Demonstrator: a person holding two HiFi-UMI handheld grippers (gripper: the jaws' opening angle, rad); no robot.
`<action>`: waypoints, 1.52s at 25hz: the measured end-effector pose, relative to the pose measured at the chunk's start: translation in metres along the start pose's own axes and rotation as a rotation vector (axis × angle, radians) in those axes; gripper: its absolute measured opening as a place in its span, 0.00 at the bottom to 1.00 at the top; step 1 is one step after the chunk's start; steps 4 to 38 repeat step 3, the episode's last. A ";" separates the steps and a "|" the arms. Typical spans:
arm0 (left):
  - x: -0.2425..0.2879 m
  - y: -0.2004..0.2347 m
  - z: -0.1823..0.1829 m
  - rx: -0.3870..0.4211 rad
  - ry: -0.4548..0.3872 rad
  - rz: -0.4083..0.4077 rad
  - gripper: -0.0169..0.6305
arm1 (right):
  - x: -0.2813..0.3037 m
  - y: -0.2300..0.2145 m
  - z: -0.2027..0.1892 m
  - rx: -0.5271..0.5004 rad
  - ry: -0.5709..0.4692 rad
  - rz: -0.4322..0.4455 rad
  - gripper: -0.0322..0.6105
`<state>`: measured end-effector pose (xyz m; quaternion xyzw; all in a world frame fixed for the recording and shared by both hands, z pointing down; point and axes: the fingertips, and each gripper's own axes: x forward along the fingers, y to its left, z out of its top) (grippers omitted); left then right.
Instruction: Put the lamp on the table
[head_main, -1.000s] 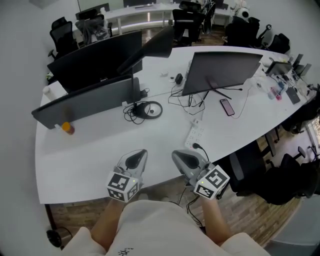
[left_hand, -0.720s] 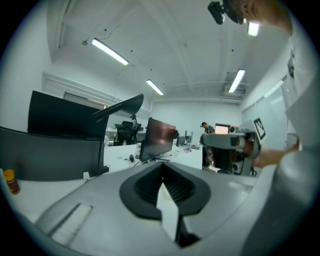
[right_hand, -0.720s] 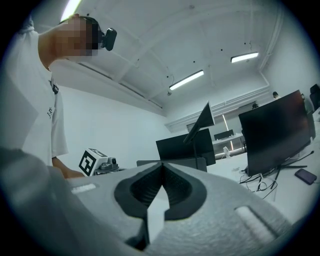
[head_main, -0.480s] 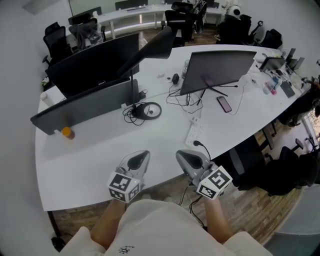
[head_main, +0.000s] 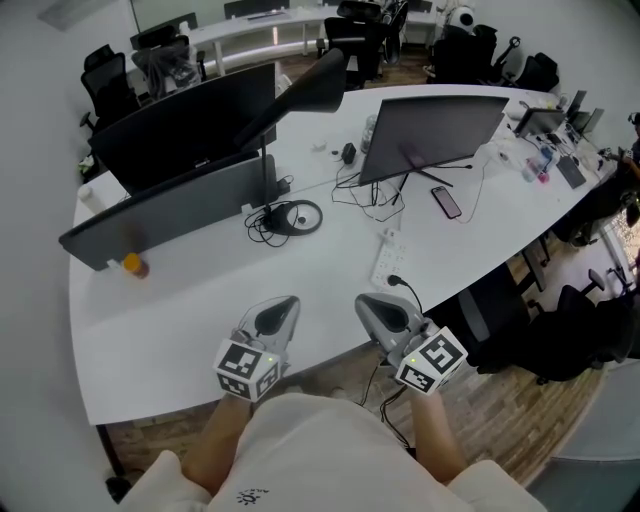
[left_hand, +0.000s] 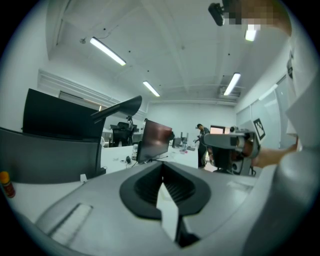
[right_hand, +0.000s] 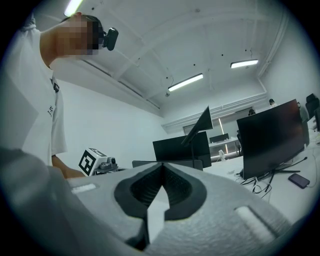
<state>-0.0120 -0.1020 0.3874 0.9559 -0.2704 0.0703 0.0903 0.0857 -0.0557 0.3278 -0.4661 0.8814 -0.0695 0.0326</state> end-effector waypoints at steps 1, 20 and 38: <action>0.000 0.001 0.000 0.000 -0.001 0.000 0.01 | 0.000 0.000 0.000 -0.002 -0.001 -0.004 0.05; -0.001 0.004 0.000 -0.001 -0.002 0.000 0.01 | 0.001 0.000 0.000 -0.005 -0.002 -0.011 0.05; -0.001 0.004 0.000 -0.001 -0.002 0.000 0.01 | 0.001 0.000 0.000 -0.005 -0.002 -0.011 0.05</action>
